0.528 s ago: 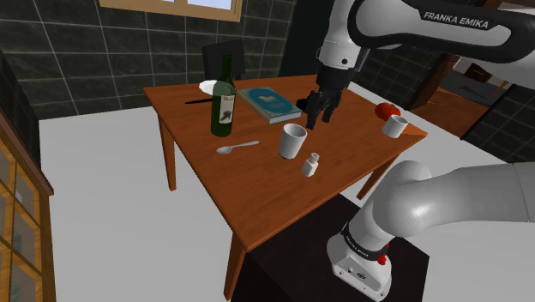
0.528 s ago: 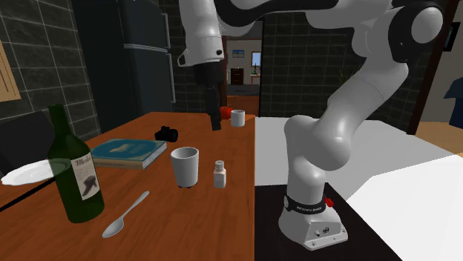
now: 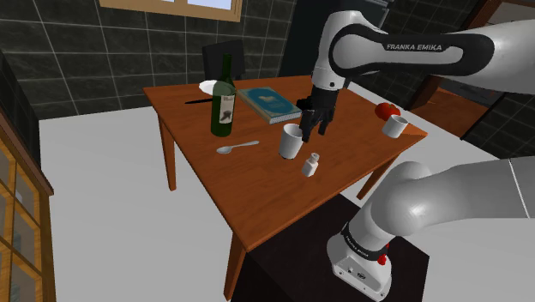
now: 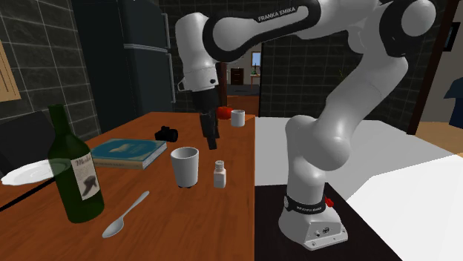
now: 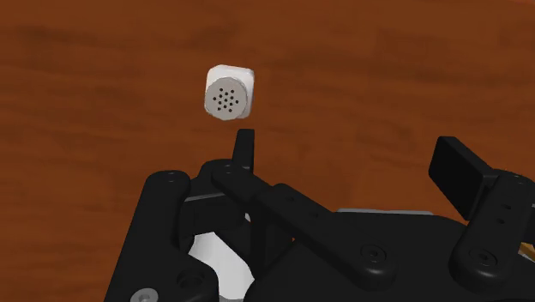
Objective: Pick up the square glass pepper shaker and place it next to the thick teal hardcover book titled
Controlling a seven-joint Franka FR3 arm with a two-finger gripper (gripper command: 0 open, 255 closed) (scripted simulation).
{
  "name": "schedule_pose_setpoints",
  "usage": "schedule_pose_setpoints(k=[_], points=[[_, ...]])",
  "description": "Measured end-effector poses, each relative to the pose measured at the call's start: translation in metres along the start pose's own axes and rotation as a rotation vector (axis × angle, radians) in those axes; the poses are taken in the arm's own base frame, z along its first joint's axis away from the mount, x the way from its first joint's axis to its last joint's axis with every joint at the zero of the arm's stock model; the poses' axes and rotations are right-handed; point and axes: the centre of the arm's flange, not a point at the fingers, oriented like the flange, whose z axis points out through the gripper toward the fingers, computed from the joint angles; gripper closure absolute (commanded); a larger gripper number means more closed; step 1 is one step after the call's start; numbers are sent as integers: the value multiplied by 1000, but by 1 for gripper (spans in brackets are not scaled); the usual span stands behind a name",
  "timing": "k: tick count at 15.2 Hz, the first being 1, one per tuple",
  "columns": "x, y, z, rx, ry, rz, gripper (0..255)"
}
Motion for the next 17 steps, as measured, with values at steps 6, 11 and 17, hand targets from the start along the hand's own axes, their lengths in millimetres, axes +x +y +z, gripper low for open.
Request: schedule_pose_setpoints(k=[6,11,17], points=[[26,44,64,-21,-32,57,0],[37,66,101,-32,-47,85,0],[36,66,132,-33,-48,87,0]])
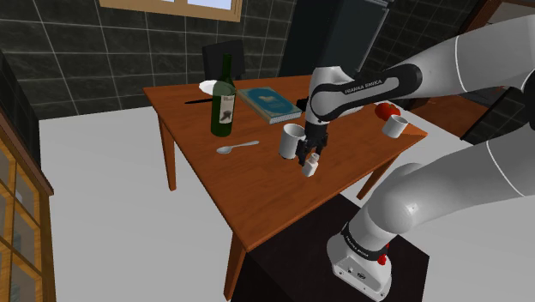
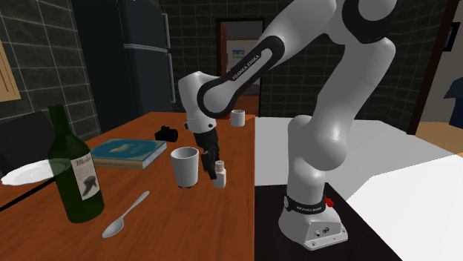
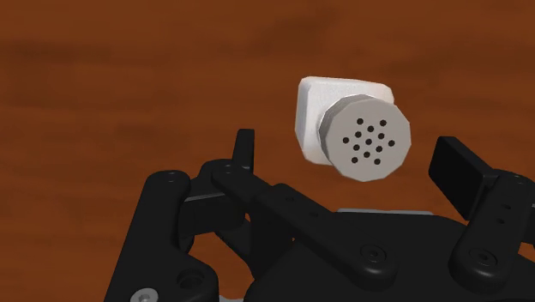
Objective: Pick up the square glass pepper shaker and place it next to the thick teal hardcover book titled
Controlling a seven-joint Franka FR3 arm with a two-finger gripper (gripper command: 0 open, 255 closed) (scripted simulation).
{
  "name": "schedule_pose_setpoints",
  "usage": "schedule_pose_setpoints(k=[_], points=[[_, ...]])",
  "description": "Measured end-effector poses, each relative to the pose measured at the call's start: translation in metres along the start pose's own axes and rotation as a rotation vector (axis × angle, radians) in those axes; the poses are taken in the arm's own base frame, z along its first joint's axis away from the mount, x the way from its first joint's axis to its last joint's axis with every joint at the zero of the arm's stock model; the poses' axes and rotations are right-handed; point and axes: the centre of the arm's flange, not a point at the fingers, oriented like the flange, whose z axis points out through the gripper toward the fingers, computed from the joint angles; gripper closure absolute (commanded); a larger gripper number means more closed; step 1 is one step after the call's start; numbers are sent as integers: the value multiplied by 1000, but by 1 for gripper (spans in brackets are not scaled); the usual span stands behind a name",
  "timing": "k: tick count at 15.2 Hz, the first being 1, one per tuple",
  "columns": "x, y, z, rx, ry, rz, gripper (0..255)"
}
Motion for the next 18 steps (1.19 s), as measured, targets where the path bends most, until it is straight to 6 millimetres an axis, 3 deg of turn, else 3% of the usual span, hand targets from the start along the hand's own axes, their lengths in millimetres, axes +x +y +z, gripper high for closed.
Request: schedule_pose_setpoints(k=[6,7,18], points=[[0,0,4,0,1,0,0],[0,0,4,0,1,0,255],[0,0,1,0,1,0,255]])
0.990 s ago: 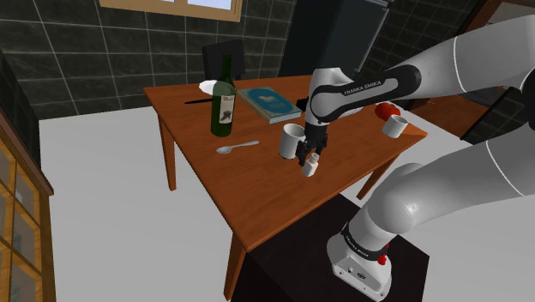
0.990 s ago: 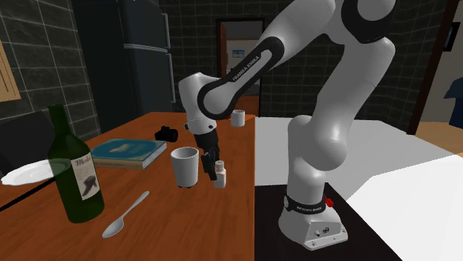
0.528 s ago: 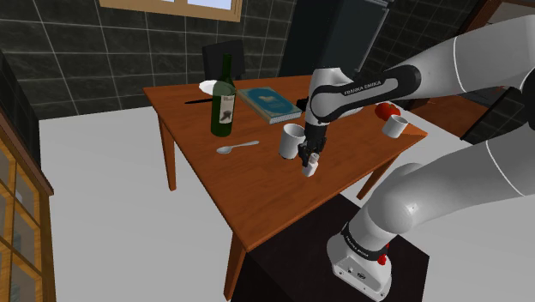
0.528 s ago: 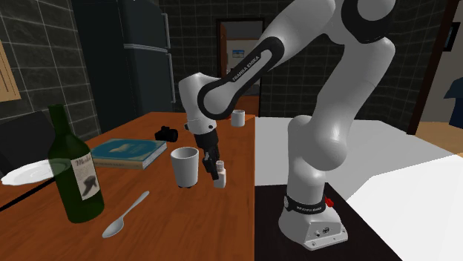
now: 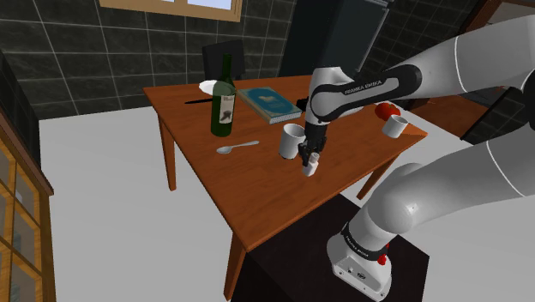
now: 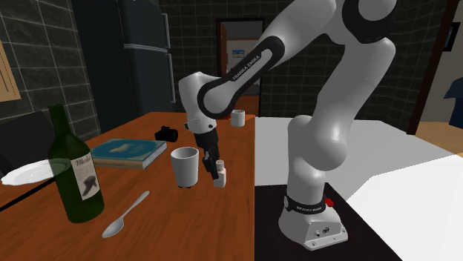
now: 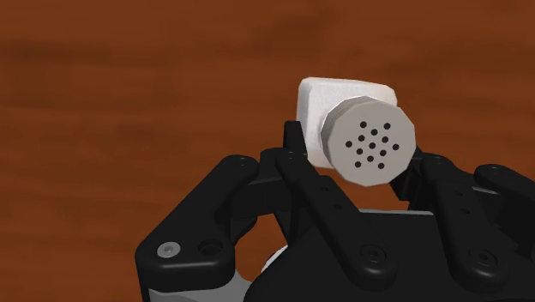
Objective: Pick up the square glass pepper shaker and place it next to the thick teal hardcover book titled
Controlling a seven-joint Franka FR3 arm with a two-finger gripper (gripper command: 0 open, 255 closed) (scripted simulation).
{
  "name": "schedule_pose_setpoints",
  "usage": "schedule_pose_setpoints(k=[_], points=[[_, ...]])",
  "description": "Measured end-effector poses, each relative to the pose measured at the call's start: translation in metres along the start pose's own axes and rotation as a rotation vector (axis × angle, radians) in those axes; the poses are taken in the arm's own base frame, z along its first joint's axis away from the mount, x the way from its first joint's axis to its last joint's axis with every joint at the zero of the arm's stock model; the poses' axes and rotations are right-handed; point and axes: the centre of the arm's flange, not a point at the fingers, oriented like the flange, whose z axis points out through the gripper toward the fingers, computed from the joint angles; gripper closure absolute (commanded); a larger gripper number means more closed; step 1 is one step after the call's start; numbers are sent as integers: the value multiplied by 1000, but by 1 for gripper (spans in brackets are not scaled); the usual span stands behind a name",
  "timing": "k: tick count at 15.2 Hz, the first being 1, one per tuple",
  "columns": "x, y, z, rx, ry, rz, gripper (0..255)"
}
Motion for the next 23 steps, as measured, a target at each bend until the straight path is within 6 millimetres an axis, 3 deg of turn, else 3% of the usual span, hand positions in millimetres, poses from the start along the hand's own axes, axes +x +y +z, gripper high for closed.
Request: schedule_pose_setpoints(k=[23], points=[[-26,1,-115,0,0,0,255]])
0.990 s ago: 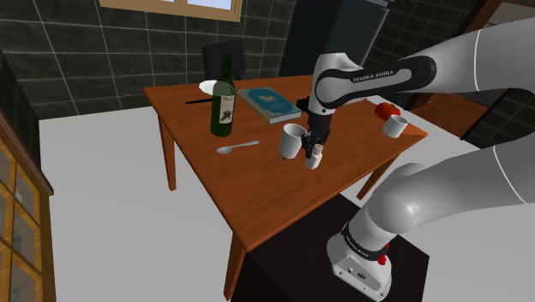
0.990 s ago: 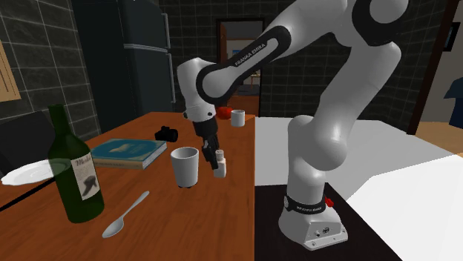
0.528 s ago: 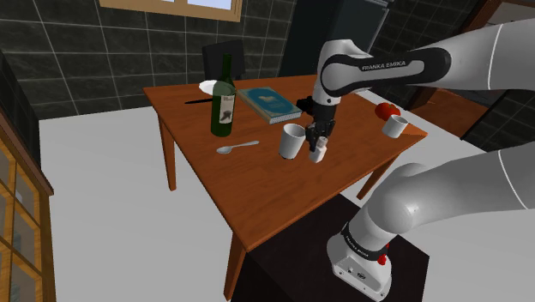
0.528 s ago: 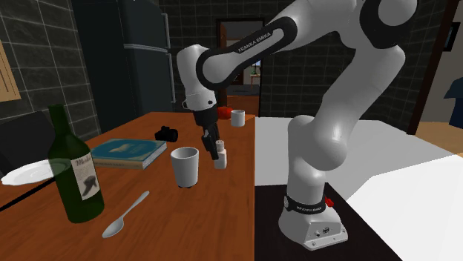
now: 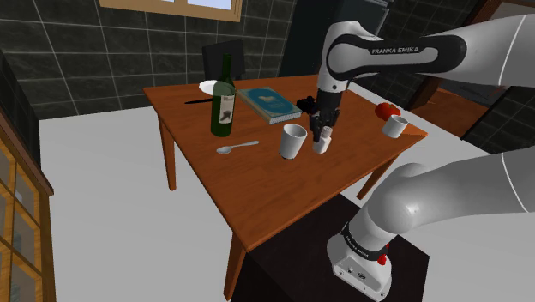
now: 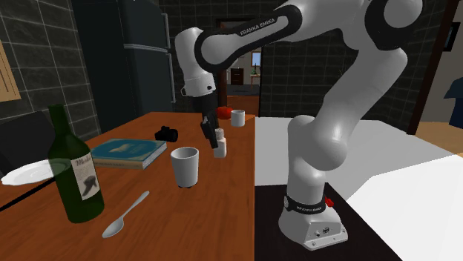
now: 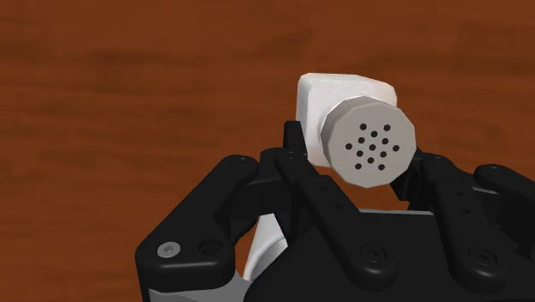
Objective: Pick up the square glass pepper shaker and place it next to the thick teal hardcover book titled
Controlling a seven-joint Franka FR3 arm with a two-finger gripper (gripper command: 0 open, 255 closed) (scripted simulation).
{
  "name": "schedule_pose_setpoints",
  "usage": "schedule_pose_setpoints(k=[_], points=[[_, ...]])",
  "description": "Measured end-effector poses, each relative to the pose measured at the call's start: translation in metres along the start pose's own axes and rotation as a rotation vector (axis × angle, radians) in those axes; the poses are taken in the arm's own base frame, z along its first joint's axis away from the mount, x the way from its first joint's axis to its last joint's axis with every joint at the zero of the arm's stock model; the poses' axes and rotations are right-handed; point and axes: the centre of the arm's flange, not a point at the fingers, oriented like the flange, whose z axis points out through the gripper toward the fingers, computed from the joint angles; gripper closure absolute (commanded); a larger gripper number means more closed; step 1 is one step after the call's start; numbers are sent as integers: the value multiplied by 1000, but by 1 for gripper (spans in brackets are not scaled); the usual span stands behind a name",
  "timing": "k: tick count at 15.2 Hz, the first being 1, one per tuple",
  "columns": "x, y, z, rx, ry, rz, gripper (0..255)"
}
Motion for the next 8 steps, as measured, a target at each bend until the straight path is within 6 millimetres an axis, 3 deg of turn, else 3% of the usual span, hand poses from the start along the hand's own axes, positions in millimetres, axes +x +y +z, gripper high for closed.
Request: schedule_pose_setpoints(k=[8], points=[[-8,1,-41,0,0,0,255]])
